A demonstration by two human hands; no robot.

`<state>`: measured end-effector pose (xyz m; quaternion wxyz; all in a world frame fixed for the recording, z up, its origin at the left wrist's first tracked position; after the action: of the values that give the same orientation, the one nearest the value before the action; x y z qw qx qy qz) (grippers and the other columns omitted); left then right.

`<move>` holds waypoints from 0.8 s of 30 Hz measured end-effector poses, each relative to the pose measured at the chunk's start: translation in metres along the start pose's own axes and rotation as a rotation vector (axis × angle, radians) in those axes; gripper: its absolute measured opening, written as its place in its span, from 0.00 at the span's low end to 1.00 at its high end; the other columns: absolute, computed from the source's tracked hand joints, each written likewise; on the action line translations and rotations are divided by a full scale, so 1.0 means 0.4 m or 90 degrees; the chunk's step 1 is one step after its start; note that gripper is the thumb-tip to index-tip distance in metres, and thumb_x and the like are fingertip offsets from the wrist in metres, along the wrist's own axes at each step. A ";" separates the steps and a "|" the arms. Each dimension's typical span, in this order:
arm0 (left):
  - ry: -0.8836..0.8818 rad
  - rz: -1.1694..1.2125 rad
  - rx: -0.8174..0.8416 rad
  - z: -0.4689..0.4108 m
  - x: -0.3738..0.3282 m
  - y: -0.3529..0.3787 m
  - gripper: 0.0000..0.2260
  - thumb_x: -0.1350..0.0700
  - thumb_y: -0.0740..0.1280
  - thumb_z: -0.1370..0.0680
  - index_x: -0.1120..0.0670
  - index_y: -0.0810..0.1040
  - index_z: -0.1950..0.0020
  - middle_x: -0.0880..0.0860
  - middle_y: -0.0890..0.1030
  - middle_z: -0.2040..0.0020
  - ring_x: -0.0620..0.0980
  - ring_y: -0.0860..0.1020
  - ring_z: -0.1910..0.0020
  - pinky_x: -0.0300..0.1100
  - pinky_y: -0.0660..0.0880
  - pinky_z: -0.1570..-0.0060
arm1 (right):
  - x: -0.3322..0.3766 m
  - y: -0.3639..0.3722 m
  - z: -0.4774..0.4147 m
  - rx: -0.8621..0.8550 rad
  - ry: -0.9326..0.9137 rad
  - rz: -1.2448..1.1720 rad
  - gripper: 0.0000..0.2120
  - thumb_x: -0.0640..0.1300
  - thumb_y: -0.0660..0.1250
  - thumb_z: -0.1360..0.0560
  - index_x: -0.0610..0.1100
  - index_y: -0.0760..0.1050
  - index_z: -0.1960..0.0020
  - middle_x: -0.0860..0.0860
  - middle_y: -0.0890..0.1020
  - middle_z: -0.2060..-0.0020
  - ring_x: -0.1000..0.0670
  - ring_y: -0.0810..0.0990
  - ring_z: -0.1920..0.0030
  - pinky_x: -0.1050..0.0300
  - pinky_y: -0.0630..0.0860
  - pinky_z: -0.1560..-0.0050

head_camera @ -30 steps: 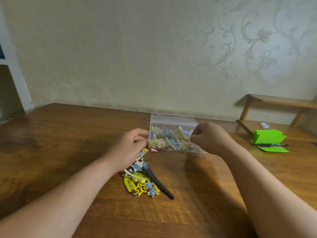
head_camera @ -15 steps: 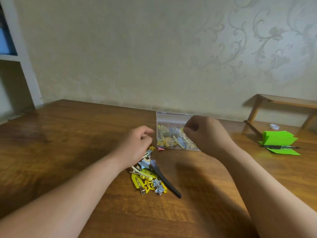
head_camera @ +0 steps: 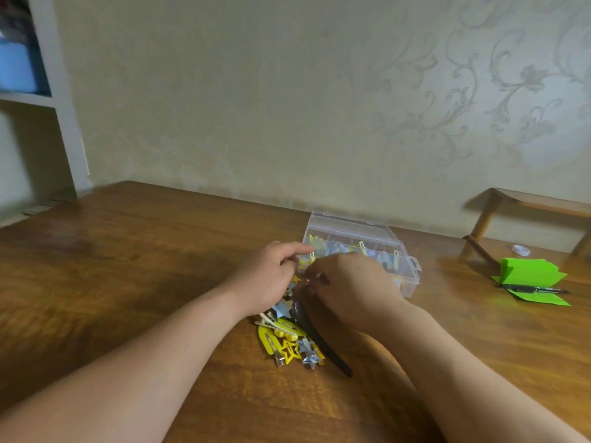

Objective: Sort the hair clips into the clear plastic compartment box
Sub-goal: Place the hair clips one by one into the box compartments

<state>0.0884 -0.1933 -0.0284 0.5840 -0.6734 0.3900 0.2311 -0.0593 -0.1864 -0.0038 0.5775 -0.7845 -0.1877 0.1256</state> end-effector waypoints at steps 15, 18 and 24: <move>0.004 0.064 -0.014 -0.017 0.022 0.010 0.15 0.54 0.61 0.12 0.38 0.83 0.35 0.40 0.79 0.36 0.39 0.78 0.40 0.37 0.74 0.44 | -0.048 -0.074 -0.008 -0.166 0.076 -0.109 0.08 0.47 0.62 0.18 0.51 0.80 0.50 0.54 0.84 0.55 0.49 0.81 0.57 0.50 0.79 0.58; 0.017 0.023 -0.002 -0.016 0.016 0.012 0.20 0.58 0.58 0.13 0.39 0.81 0.30 0.41 0.78 0.38 0.39 0.80 0.55 0.35 0.71 0.60 | -0.115 -0.070 -0.017 -0.145 0.153 -0.089 0.09 0.45 0.62 0.19 0.50 0.81 0.51 0.54 0.84 0.55 0.49 0.81 0.57 0.57 0.73 0.64; 0.006 0.026 0.006 -0.012 0.016 0.015 0.22 0.58 0.56 0.13 0.38 0.79 0.28 0.42 0.77 0.35 0.34 0.76 0.68 0.31 0.67 0.70 | -0.175 -0.027 -0.023 -0.091 0.241 -0.139 0.09 0.47 0.65 0.20 0.53 0.84 0.47 0.55 0.86 0.52 0.49 0.83 0.53 0.57 0.73 0.62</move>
<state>0.0868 -0.1995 -0.0359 0.5808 -0.6634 0.4074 0.2379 -0.1199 -0.2222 0.0080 0.5558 -0.8078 -0.1685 -0.1006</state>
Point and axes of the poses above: each hand's wrist, its own z-axis away from the middle knuckle, its own y-axis out of the palm, x = y × z, the point moved 6 cm from there along -z, towards the middle knuckle
